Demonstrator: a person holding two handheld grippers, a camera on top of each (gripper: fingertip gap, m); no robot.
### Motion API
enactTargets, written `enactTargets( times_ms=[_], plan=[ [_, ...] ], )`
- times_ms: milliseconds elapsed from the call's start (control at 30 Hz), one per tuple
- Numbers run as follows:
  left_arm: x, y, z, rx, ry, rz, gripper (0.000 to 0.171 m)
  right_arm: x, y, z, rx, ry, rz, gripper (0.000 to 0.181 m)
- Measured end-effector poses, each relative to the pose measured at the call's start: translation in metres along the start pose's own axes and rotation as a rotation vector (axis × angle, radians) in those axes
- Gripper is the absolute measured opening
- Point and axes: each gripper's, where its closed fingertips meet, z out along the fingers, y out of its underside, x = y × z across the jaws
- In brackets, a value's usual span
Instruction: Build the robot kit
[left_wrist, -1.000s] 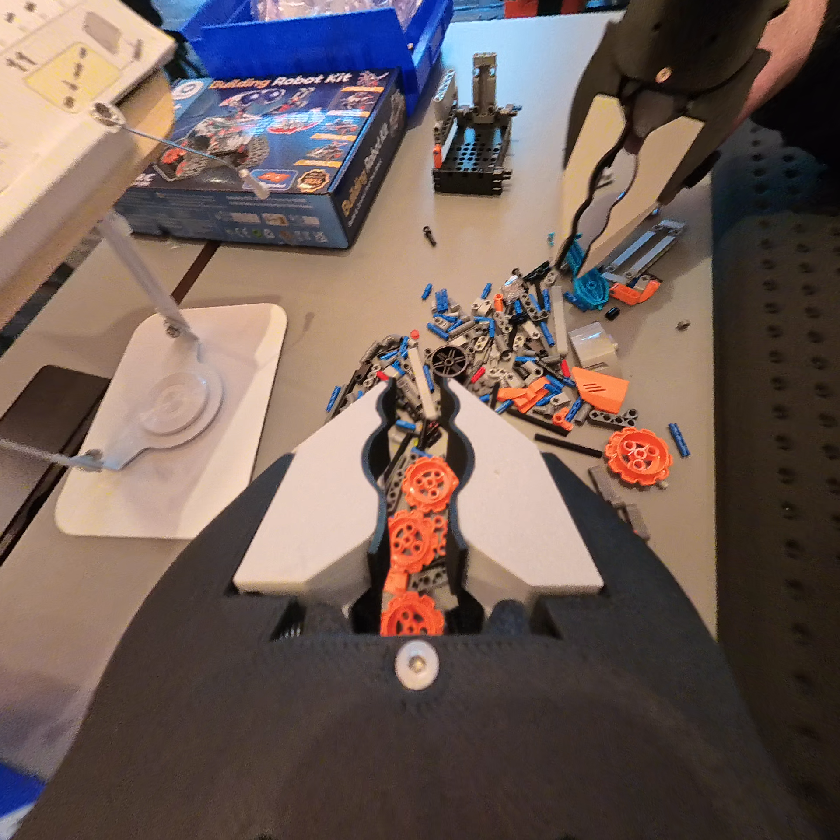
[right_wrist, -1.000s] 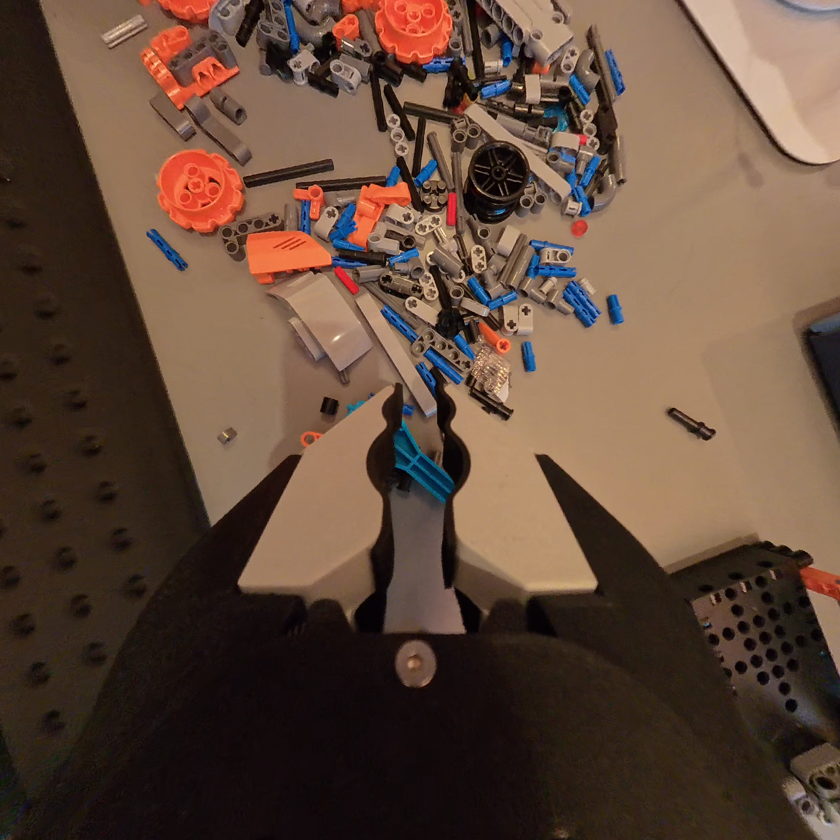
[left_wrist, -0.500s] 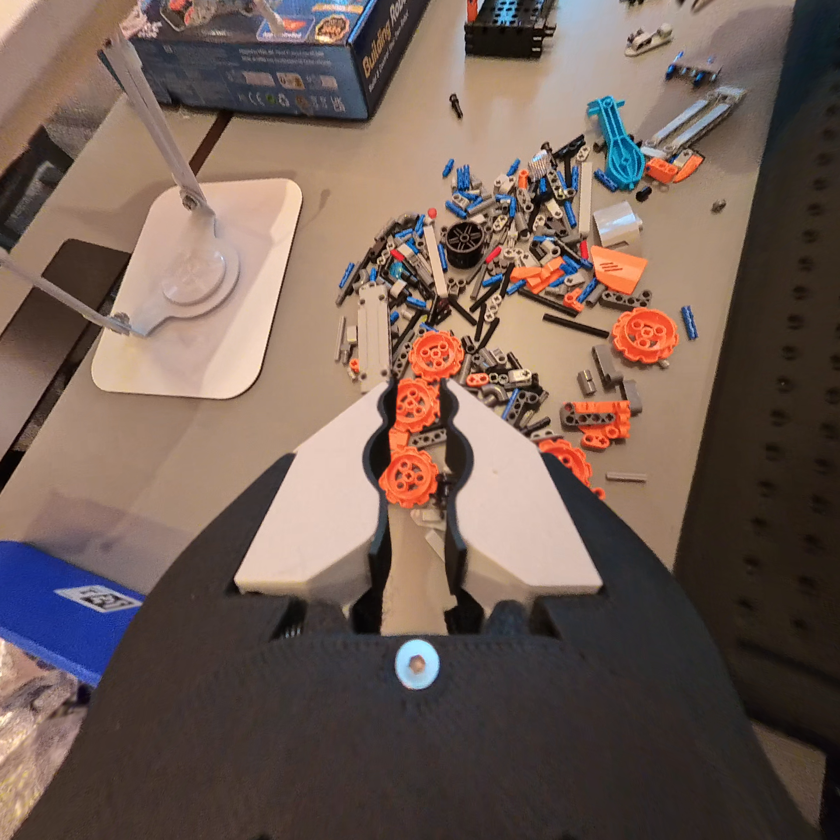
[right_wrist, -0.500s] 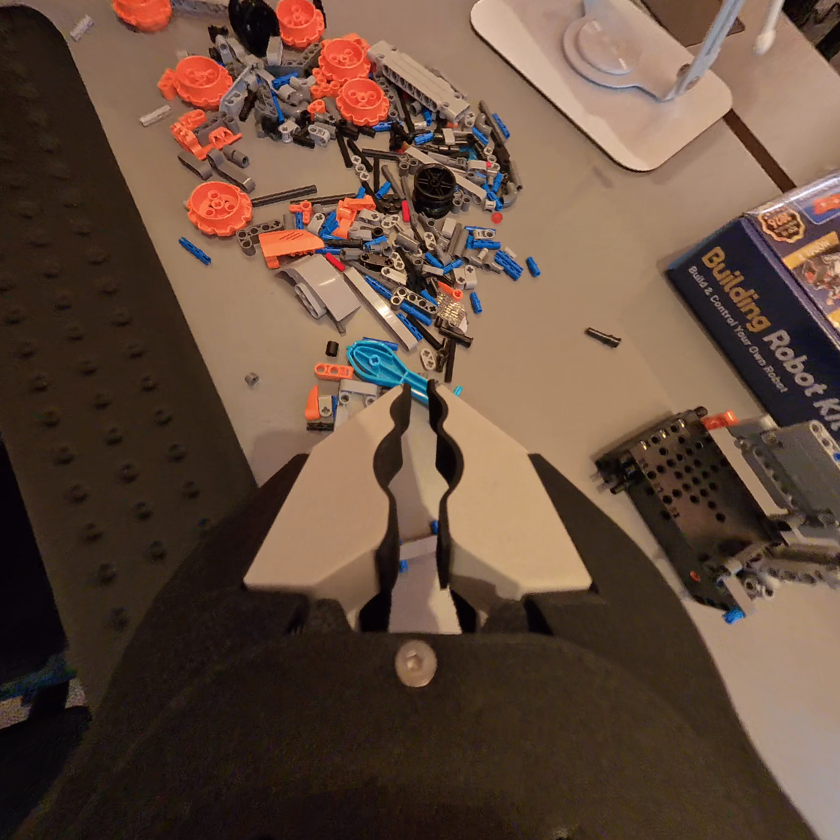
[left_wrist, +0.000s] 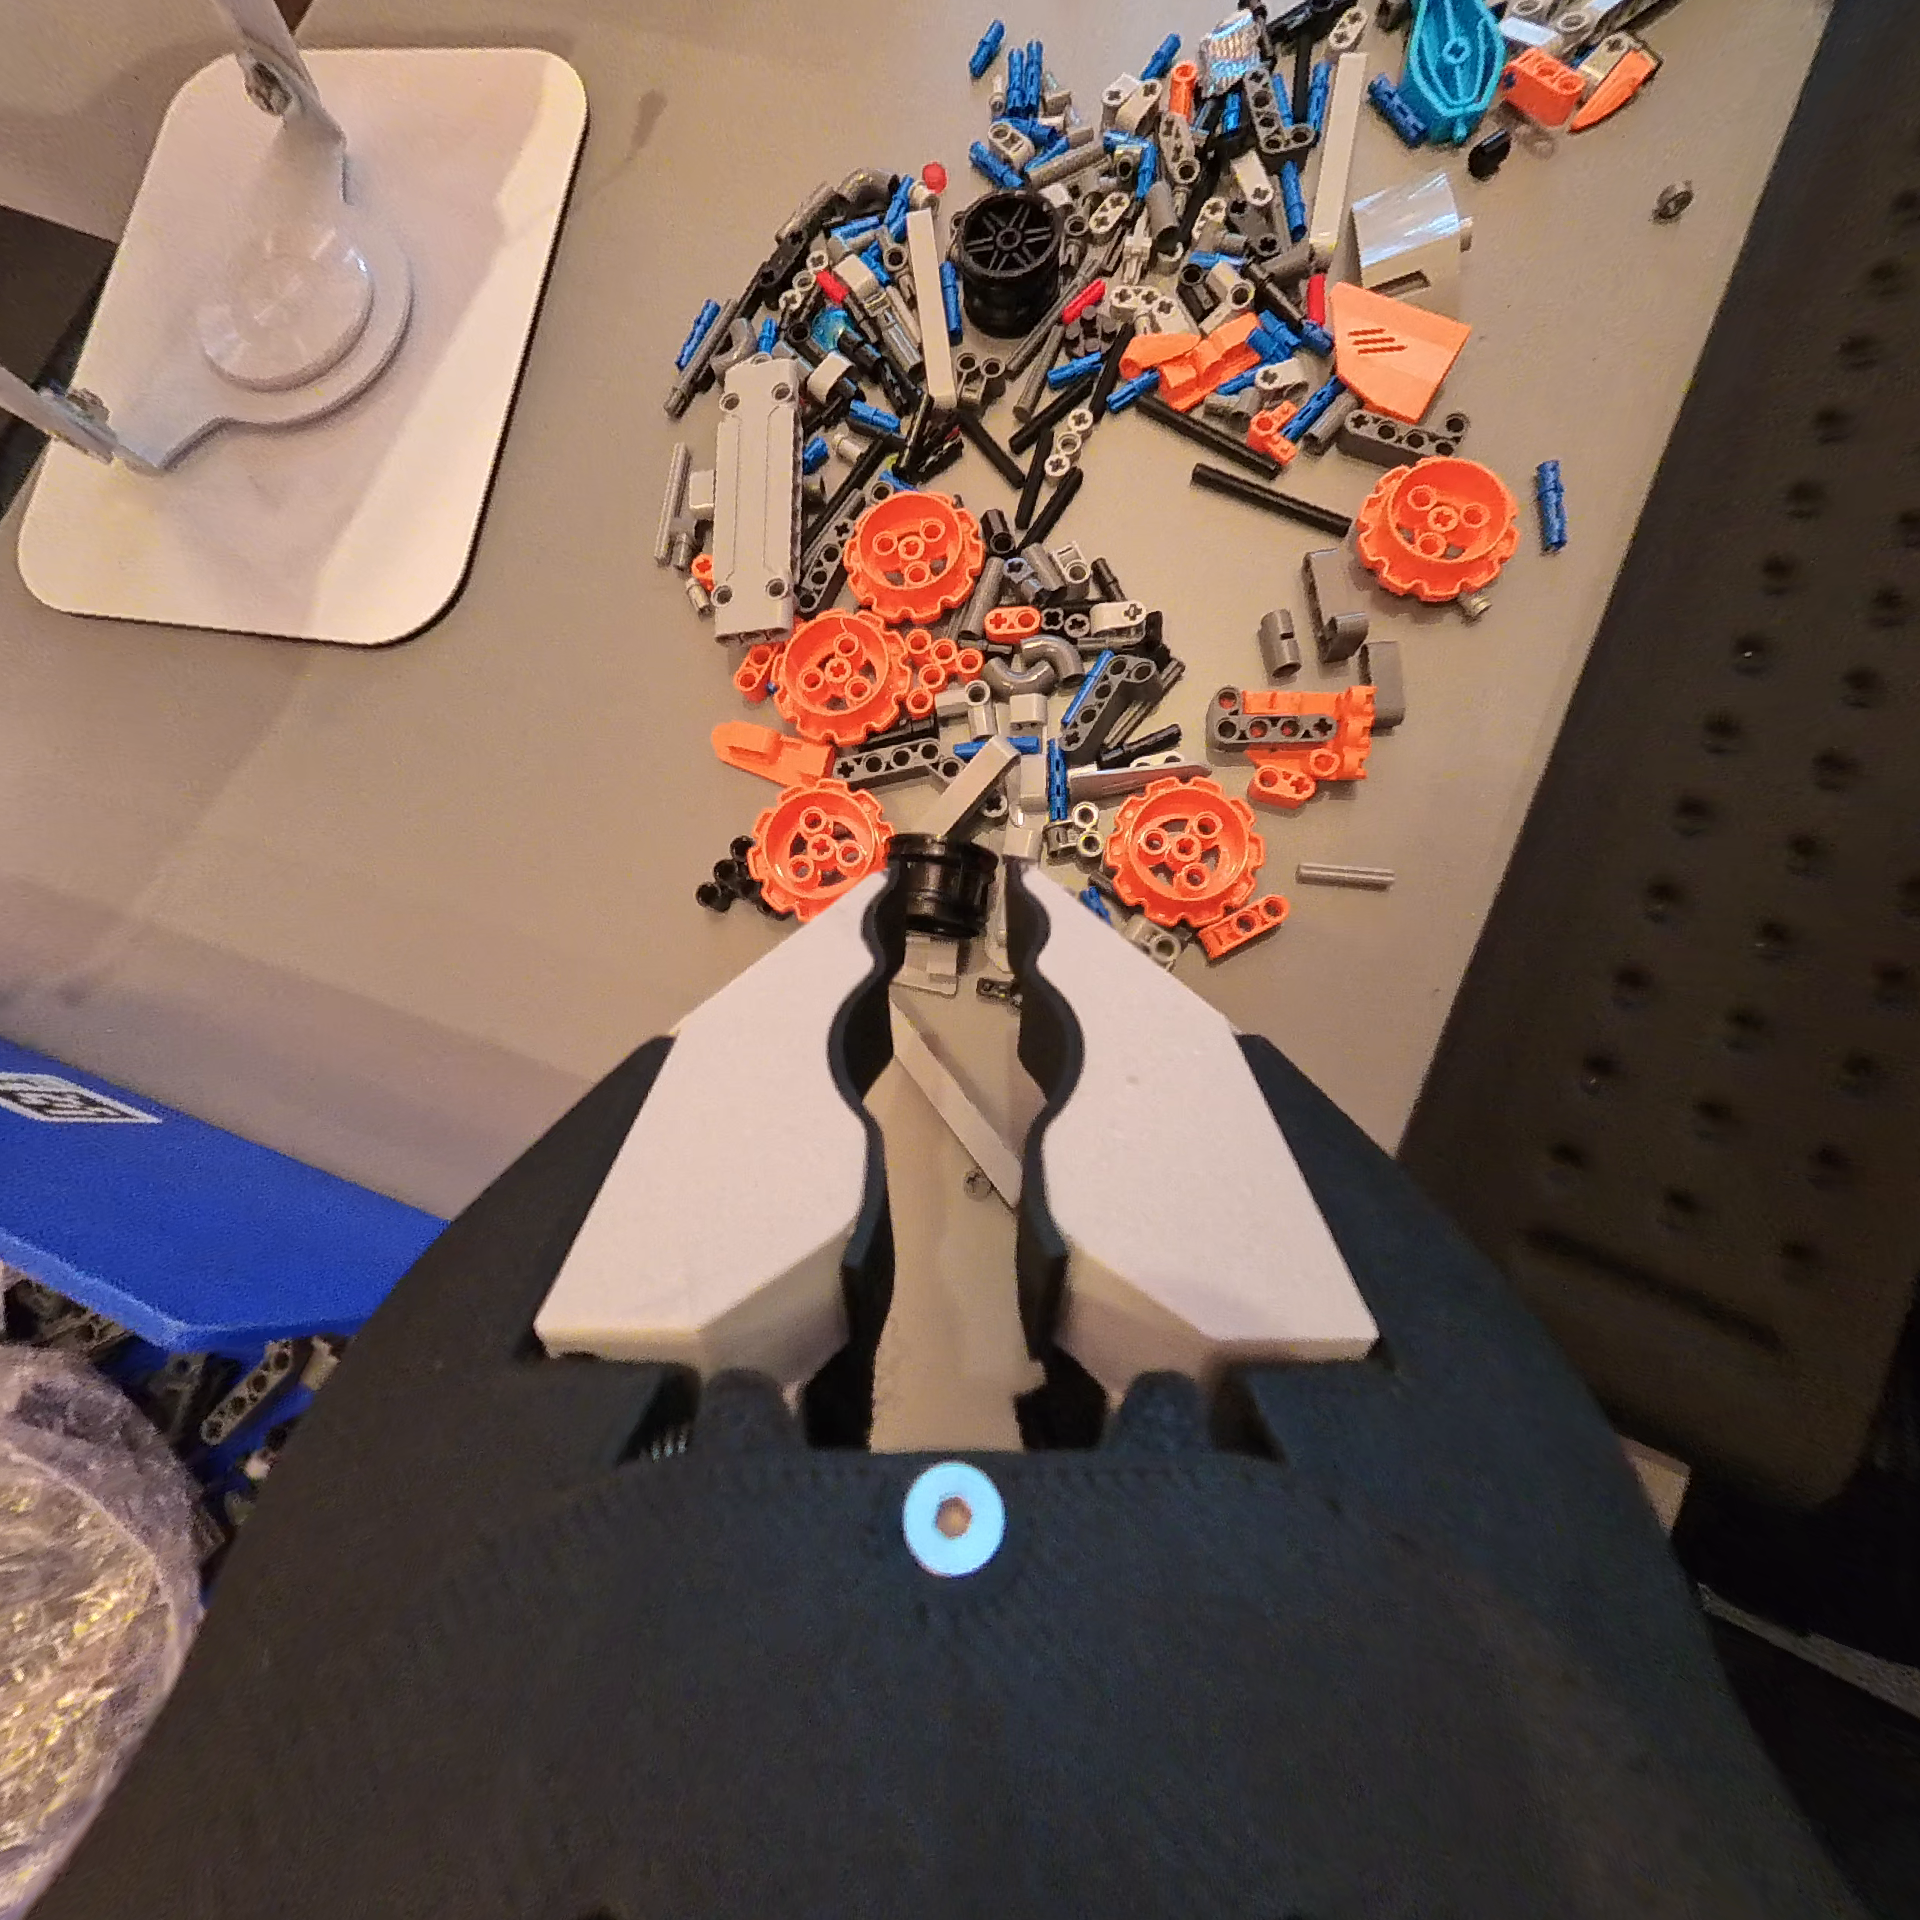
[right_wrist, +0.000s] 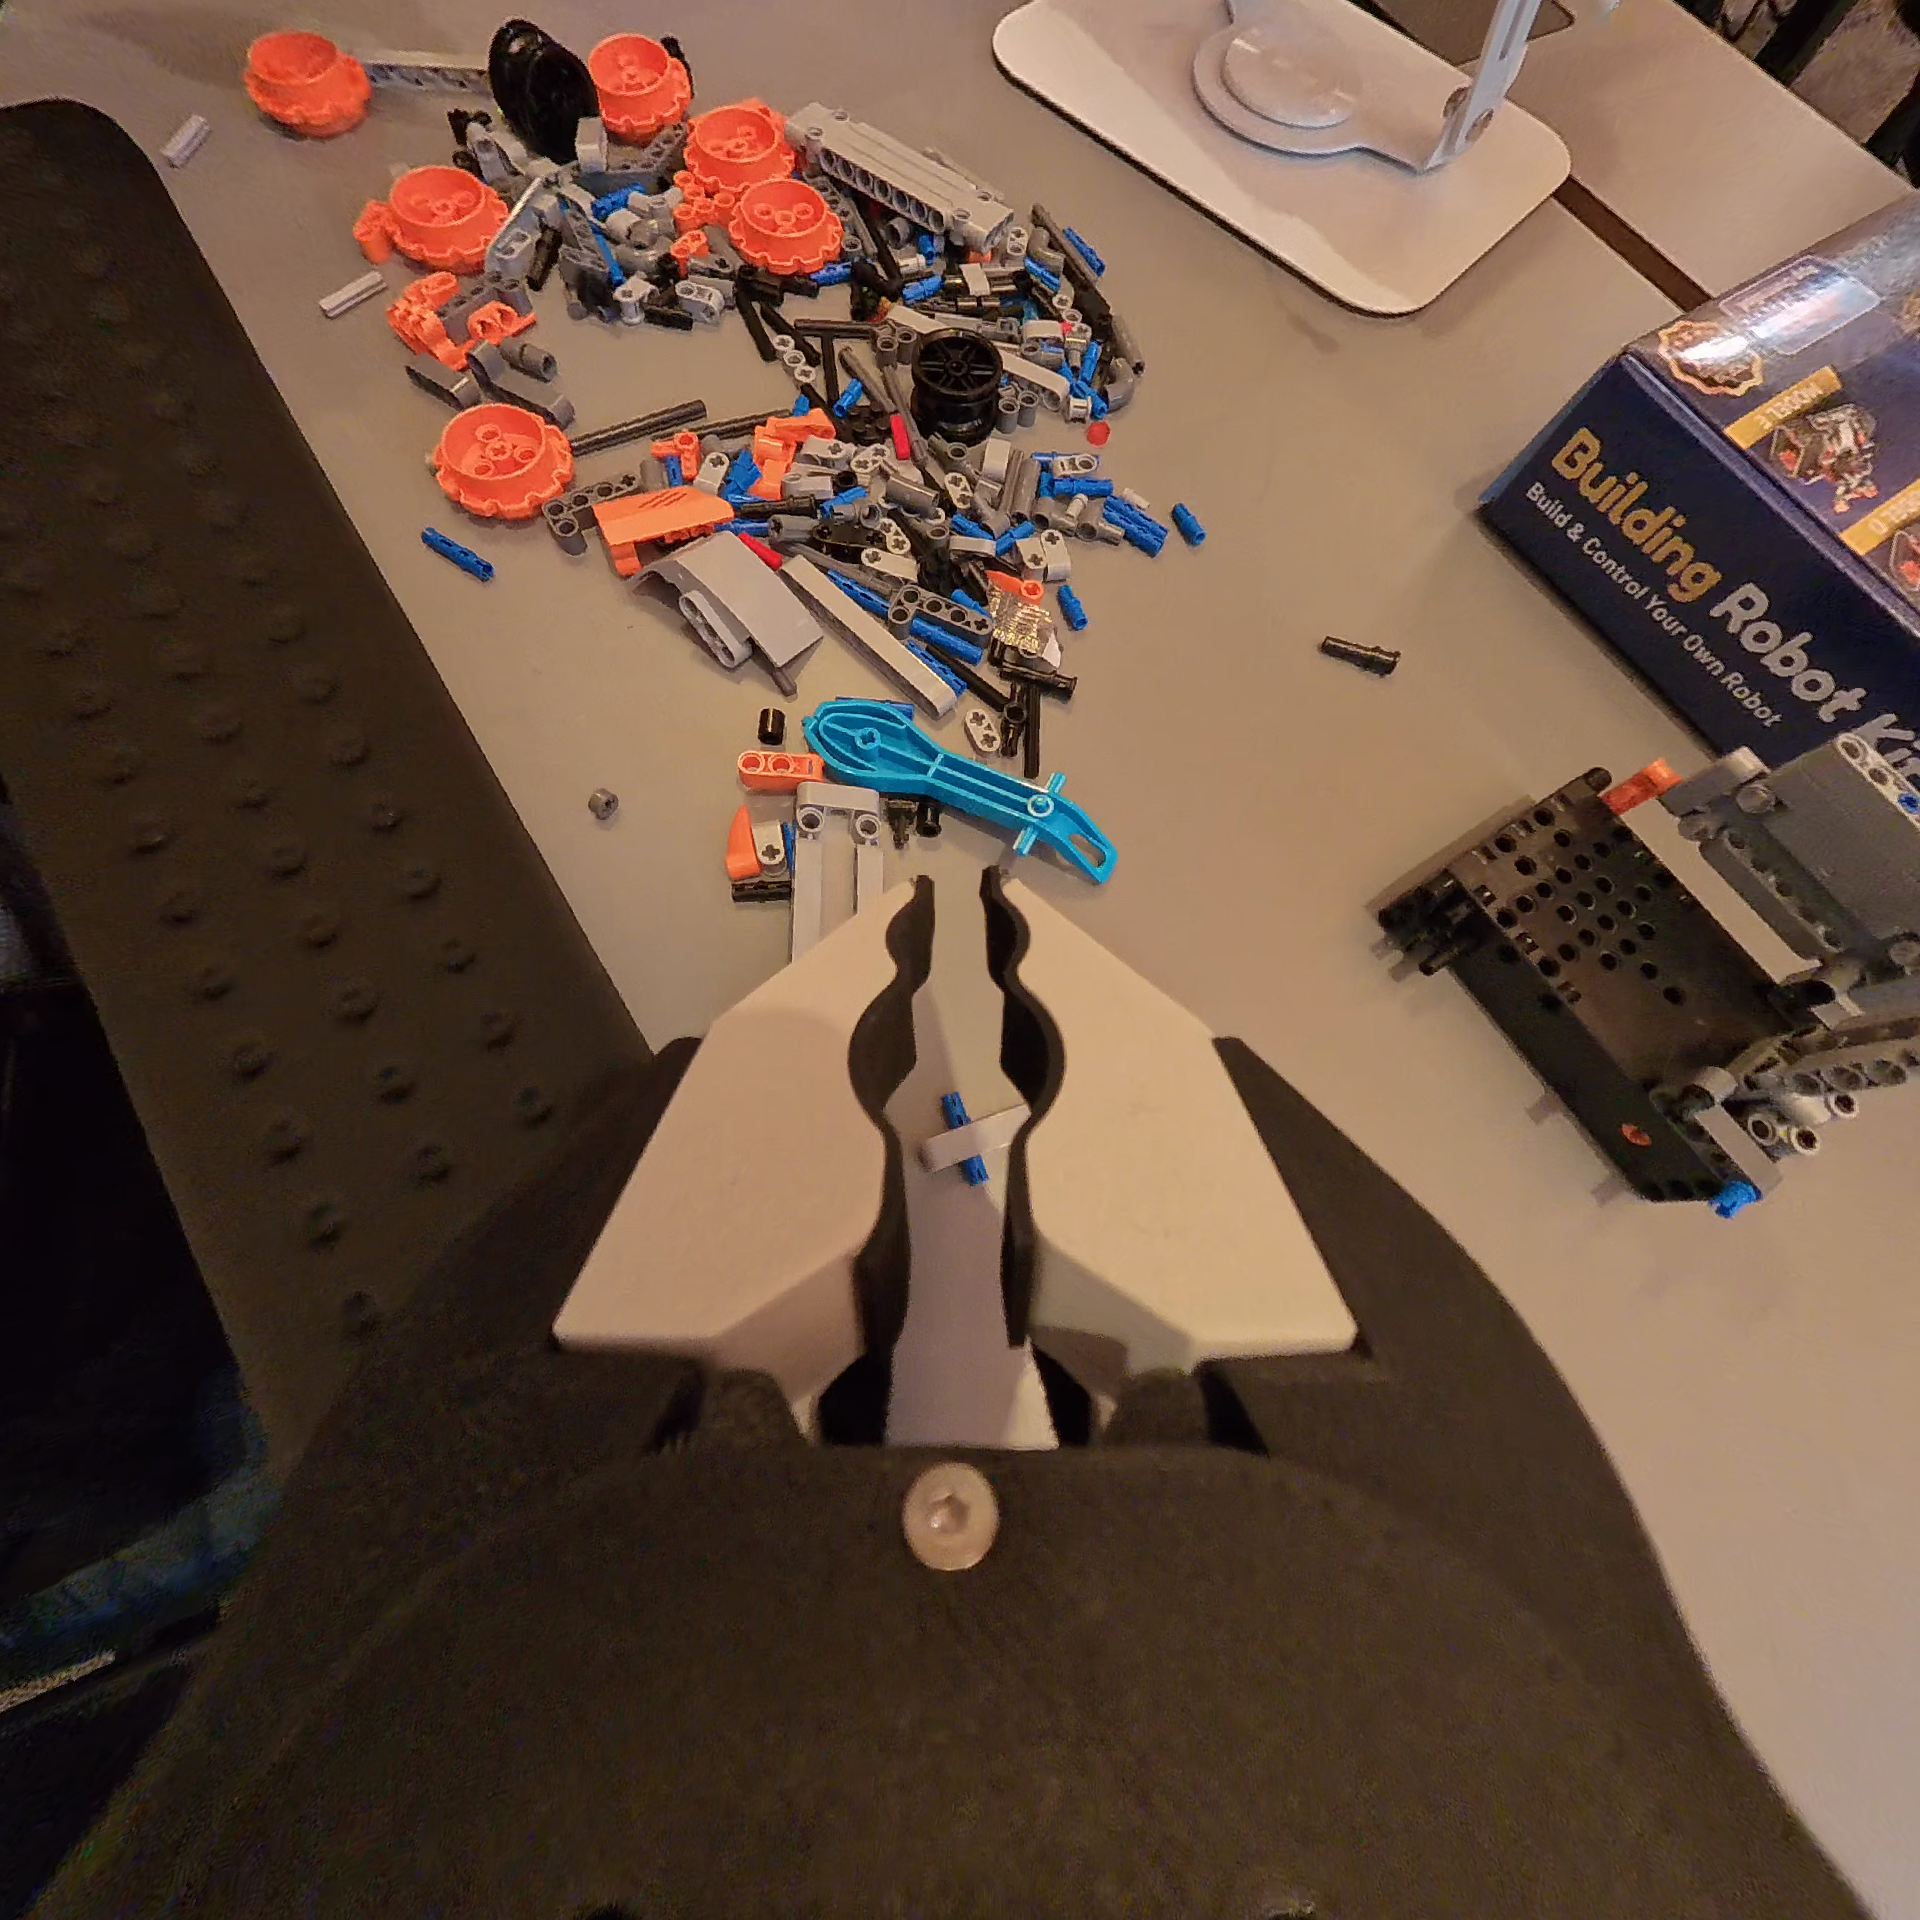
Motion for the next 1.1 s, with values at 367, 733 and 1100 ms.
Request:
enactTargets(
  times_ms=[367, 733, 1100],
  plan=[
    [-0.004, -0.015, 0.018, 0.051, -0.012, 0.008, 0.017, 0.025, 0.026, -0.026, -0.039, 0.151, 0.093, 0.012],
    [-0.006, -0.018, 0.029, 0.103, -0.017, -0.025, 0.017, 0.019, 0.076, -0.037, -0.167, 0.135, 0.190, 0.025],
    [-0.004, -0.017, 0.019, 0.113, -0.047, -0.034, 0.017, 0.009, 0.070, 0.008, -0.234, 0.066, 0.079, 0.032]
  ],
)
